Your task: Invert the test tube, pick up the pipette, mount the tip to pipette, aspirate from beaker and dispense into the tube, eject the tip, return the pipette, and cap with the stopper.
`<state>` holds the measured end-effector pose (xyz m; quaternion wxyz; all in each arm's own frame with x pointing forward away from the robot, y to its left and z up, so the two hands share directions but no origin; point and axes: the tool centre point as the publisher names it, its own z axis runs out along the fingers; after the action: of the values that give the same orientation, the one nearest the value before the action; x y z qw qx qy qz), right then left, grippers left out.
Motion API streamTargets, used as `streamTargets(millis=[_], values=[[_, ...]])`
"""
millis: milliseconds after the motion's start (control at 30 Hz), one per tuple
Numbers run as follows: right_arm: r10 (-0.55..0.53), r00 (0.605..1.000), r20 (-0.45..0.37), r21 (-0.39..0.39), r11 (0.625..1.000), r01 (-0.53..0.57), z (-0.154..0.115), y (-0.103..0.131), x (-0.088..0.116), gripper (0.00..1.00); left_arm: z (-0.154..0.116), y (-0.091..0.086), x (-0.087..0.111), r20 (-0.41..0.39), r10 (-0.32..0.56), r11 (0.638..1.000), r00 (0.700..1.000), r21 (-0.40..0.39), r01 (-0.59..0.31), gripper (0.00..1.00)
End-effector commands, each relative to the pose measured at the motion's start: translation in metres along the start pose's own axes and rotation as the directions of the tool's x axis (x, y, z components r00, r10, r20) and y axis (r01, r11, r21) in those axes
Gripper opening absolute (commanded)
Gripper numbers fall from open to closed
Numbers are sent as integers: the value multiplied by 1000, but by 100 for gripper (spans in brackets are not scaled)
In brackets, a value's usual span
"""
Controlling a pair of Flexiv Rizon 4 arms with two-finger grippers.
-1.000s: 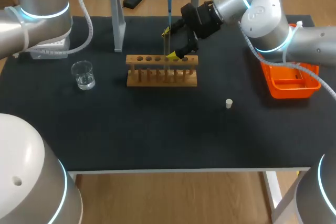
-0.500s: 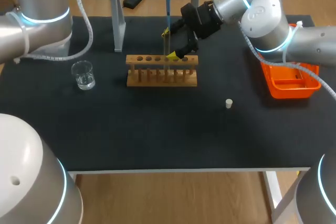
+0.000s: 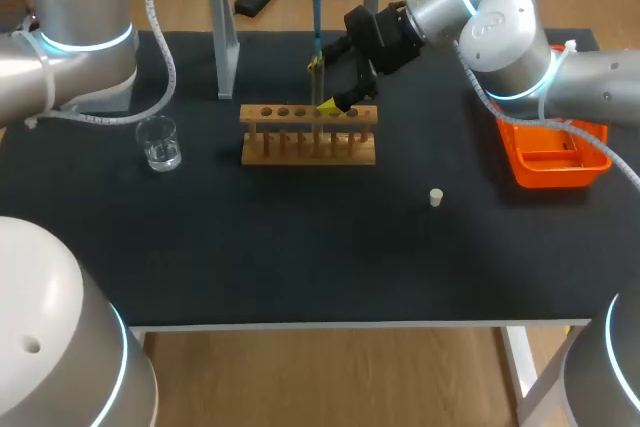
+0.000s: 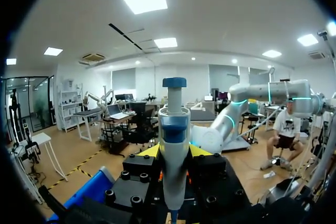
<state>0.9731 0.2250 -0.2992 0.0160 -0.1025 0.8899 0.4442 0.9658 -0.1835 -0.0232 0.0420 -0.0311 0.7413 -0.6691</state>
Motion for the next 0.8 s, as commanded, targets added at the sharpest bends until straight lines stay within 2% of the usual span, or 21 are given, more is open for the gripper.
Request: streamTargets(millis=[33, 400, 800], values=[[0, 1000, -1, 0, 1000, 0, -1, 0, 0, 100, -2, -2, 0, 5, 3, 1000, 1000, -24, -3, 0], [0, 1000, -1, 0, 1000, 0, -1, 0, 0, 100, 0, -2, -2, 32, 29, 999, 999, -32, -28, 0], [0, 1000, -1, 0, 1000, 0, -1, 0, 0, 100, -2, -21, 0, 32, 49, 998, 998, -32, -48, 0]])
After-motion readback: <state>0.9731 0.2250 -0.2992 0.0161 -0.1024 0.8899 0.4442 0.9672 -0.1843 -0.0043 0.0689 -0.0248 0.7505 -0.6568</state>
